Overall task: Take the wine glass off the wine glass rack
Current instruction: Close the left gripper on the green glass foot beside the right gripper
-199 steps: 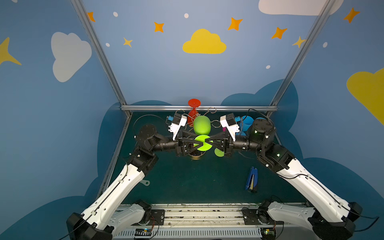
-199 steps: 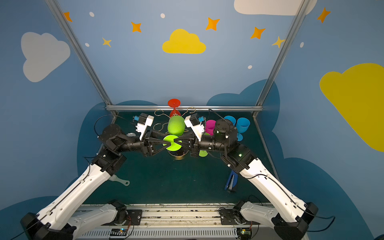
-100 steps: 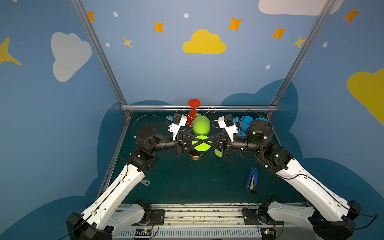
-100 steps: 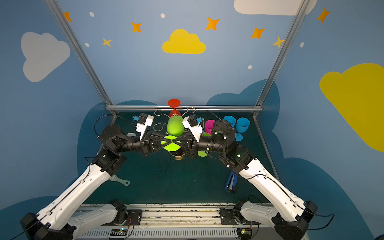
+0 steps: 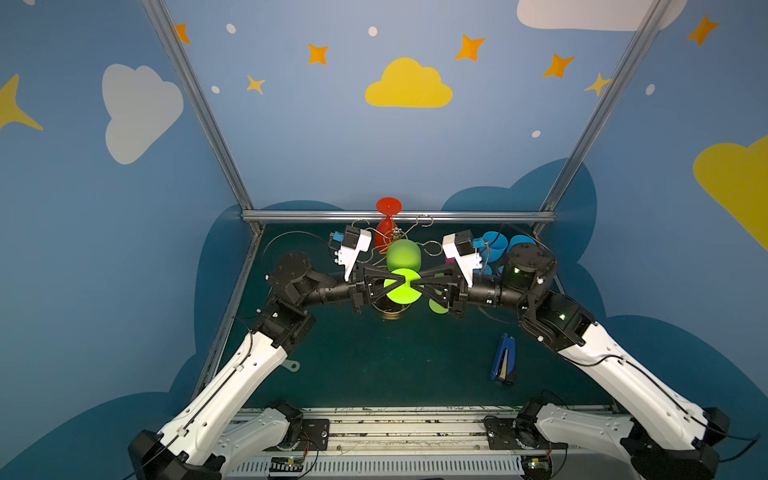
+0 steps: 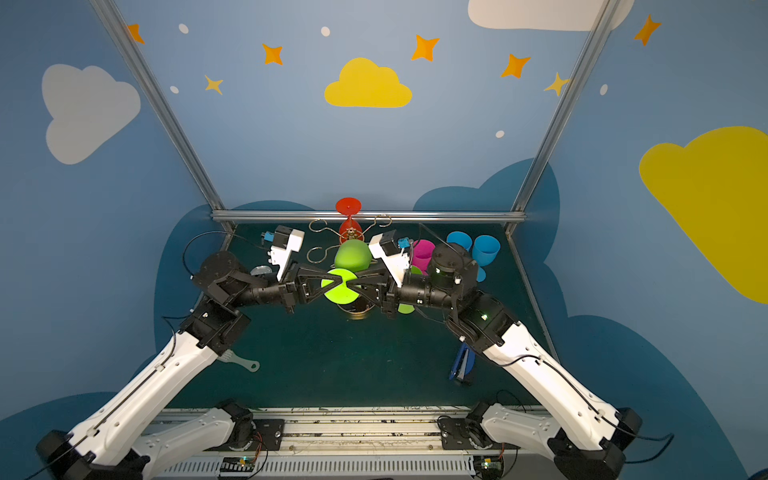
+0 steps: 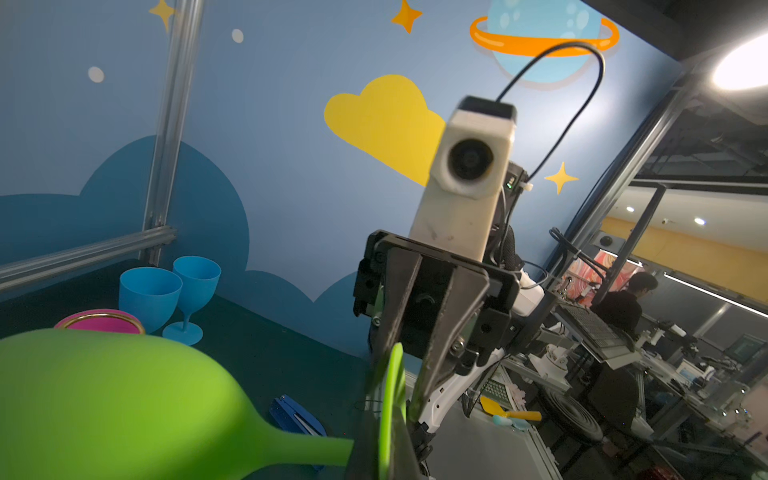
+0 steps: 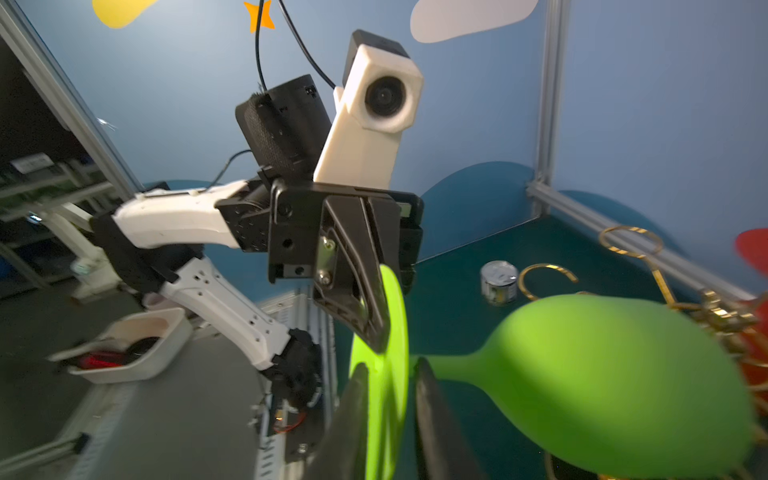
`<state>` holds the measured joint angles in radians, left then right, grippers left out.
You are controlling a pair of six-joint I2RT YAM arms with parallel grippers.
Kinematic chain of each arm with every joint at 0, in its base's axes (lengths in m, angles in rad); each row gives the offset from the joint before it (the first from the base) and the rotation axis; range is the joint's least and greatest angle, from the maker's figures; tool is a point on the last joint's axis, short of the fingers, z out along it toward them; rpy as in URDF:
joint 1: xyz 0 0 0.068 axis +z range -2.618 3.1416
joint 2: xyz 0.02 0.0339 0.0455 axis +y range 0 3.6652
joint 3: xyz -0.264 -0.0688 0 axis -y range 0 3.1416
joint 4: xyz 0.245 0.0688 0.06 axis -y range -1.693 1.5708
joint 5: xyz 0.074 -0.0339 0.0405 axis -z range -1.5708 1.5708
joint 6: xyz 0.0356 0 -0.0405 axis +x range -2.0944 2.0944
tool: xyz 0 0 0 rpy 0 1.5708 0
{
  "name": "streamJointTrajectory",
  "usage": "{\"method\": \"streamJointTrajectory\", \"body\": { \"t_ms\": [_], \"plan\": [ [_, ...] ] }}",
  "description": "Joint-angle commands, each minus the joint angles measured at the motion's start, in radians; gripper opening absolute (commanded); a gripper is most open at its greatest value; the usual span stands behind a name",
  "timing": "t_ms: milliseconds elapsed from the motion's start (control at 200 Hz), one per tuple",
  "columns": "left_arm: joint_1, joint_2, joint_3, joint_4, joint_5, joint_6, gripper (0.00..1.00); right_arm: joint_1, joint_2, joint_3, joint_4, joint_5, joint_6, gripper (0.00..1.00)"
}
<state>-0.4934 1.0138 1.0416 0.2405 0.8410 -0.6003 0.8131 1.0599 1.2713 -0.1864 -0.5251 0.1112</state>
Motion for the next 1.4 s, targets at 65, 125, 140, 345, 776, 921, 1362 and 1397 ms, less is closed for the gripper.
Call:
{"method": "streamJointTrajectory", "body": {
  "t_ms": [65, 125, 140, 345, 776, 921, 1362, 1397],
  "plan": [
    [0.006, -0.062, 0.037, 0.019, -0.093, -0.065, 0.03, -0.005, -0.129, -0.071, 0.045, 0.152, -0.084, 0.56],
    [0.006, -0.076, 0.041, 0.012, -0.128, -0.075, 0.03, -0.006, -0.165, -0.111, 0.062, 0.199, -0.118, 0.64],
    [0.007, -0.08, 0.041, 0.011, -0.137, -0.081, 0.03, -0.005, -0.173, -0.121, 0.07, 0.208, -0.126, 0.66],
    [0.012, -0.096, 0.074, 0.003, -0.195, -0.187, 0.03, -0.006, -0.236, -0.296, 0.275, 0.275, -0.254, 0.84],
    [0.034, -0.068, 0.094, 0.014, -0.195, -0.421, 0.03, -0.004, -0.076, -0.291, 0.496, 0.205, -0.481, 0.88],
    [0.042, -0.058, 0.094, 0.031, -0.184, -0.452, 0.03, -0.005, -0.003, -0.26, 0.538, 0.199, -0.481, 0.88],
    [0.057, -0.015, 0.097, 0.079, -0.139, -0.534, 0.03, -0.011, 0.264, -0.112, 0.605, 0.143, -0.388, 0.88],
    [0.06, -0.015, 0.099, 0.085, -0.137, -0.539, 0.03, -0.011, 0.274, -0.111, 0.607, 0.14, -0.38, 0.88]
  ]
}}
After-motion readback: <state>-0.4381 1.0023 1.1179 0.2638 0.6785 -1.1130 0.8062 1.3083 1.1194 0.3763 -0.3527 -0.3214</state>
